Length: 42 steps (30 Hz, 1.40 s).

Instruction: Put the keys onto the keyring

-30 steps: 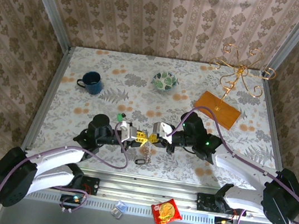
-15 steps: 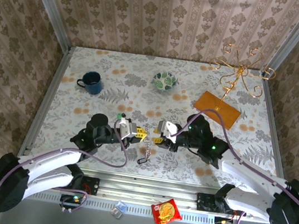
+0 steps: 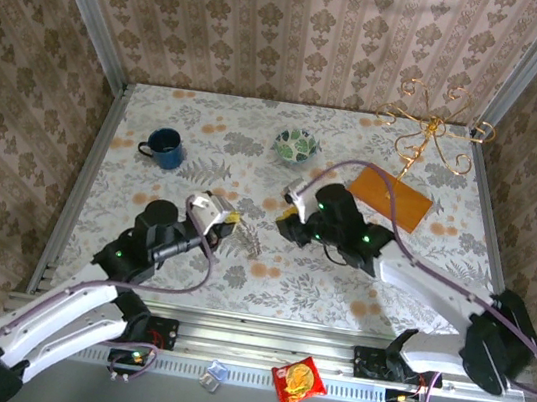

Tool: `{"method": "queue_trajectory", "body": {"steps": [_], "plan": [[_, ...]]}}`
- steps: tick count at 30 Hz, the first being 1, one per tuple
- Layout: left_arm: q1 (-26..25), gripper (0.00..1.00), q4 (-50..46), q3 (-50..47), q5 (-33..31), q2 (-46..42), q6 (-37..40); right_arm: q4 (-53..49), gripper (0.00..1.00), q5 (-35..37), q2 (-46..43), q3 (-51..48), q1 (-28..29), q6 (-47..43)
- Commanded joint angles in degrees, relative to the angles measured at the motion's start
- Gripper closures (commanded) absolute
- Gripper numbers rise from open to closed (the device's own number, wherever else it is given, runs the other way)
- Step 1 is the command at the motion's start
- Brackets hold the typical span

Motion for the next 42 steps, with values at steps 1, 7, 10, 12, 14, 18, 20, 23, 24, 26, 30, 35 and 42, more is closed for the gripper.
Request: {"method": "queue_trajectory", "body": {"steps": [1, 7, 10, 12, 14, 18, 20, 23, 24, 26, 30, 35, 42], "plan": [[-0.2, 1.00, -10.6, 3.6, -11.9, -5.4, -3.8, -7.5, 0.72, 1.1, 7.0, 7.8, 1.7, 7.2], [0.4, 1.00, -23.6, 7.7, -28.7, -11.1, -8.5, -7.4, 0.71, 3.9, 17.5, 16.4, 4.4, 12.0], [1.2, 1.00, -27.3, 8.0, -34.9, -13.6, -8.7, -6.9, 0.71, 4.4, 22.5, 20.9, 5.7, 13.3], [2.0, 1.00, -29.4, 8.1, -39.0, -14.9, -9.2, -7.3, 0.70, 5.0, 26.0, 24.1, 6.4, 13.8], [2.7, 1.00, -31.6, 8.5, -42.6, -15.7, -10.1, -8.6, 0.69, 5.7, 29.6, 27.8, 6.9, 14.4], [3.7, 1.00, -34.8, 9.0, -47.3, -16.8, -11.7, -11.8, 0.66, 8.0, 37.5, 36.6, 7.8, 15.5], [4.0, 1.00, -35.6, 8.9, -49.0, -17.1, -12.2, -13.8, 0.66, 8.3, 41.8, 41.4, 8.1, 15.6], [4.4, 1.00, -36.4, 8.9, -50.6, -17.3, -12.9, -16.8, 0.65, 9.0, 48.2, 49.4, 8.8, 15.5], [4.6, 1.00, -36.6, 8.8, -50.8, -17.3, -13.3, -16.8, 0.65, 9.5, 49.9, 51.3, 9.1, 15.3], [4.7, 1.00, -36.8, 8.6, -50.7, -17.3, -14.0, -15.5, 0.64, 11.0, 52.6, 54.0, 9.6, 15.3], [4.9, 1.00, -37.3, 8.3, -50.6, -17.3, -15.2, -16.4, 0.62, 14.3, 57.8, 60.6, 10.3, 14.8], [5.0, 1.00, -36.7, 7.8, -50.1, -17.4, -15.3, -24.0, 0.60, 23.1, 65.1, 71.1, 11.1, 14.0], [5.3, 1.00, -35.2, 7.1, -48.8, -17.3, -14.7, -32.7, 0.61, 24.6, 70.4, 79.1, 11.3, 14.7]]}}
